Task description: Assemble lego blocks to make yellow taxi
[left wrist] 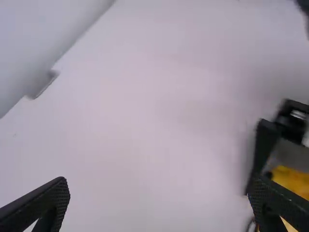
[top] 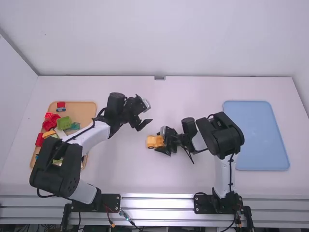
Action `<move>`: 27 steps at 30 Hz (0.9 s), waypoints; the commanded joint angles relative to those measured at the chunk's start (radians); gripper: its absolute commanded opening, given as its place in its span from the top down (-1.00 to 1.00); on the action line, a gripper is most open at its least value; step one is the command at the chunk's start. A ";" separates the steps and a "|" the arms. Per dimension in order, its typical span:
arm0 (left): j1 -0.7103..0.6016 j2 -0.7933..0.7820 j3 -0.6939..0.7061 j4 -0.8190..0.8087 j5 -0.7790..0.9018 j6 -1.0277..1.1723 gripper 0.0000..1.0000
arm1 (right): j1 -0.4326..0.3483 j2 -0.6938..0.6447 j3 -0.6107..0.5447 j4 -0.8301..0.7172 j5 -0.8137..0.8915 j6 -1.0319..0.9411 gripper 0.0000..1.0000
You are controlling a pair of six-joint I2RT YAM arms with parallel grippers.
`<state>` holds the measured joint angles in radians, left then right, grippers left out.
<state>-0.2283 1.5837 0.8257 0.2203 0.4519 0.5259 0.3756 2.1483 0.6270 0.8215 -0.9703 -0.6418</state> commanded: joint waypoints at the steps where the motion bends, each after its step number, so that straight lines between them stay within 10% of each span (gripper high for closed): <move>1: 0.012 -0.015 0.006 0.018 -0.167 -0.198 -0.97 | 0.005 0.023 -0.004 -0.015 0.028 0.017 -0.98; 9: 0.006 -0.022 0.006 0.024 -0.316 -0.405 -0.98 | 0.002 -0.075 -0.020 -0.072 0.037 0.085 -0.98; 21: 0.007 -0.080 0.008 -0.019 -0.632 -0.590 -0.98 | -0.008 -0.529 -0.063 -0.552 0.332 -0.066 -0.97; 27: 0.047 -0.109 0.096 -0.286 -0.806 -0.761 -0.98 | -0.020 -0.682 -0.059 -0.584 0.448 -0.065 -0.97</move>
<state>-0.2184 1.5021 0.8505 0.0086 -0.2256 -0.1162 0.3672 1.5166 0.5632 0.2432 -0.5964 -0.6994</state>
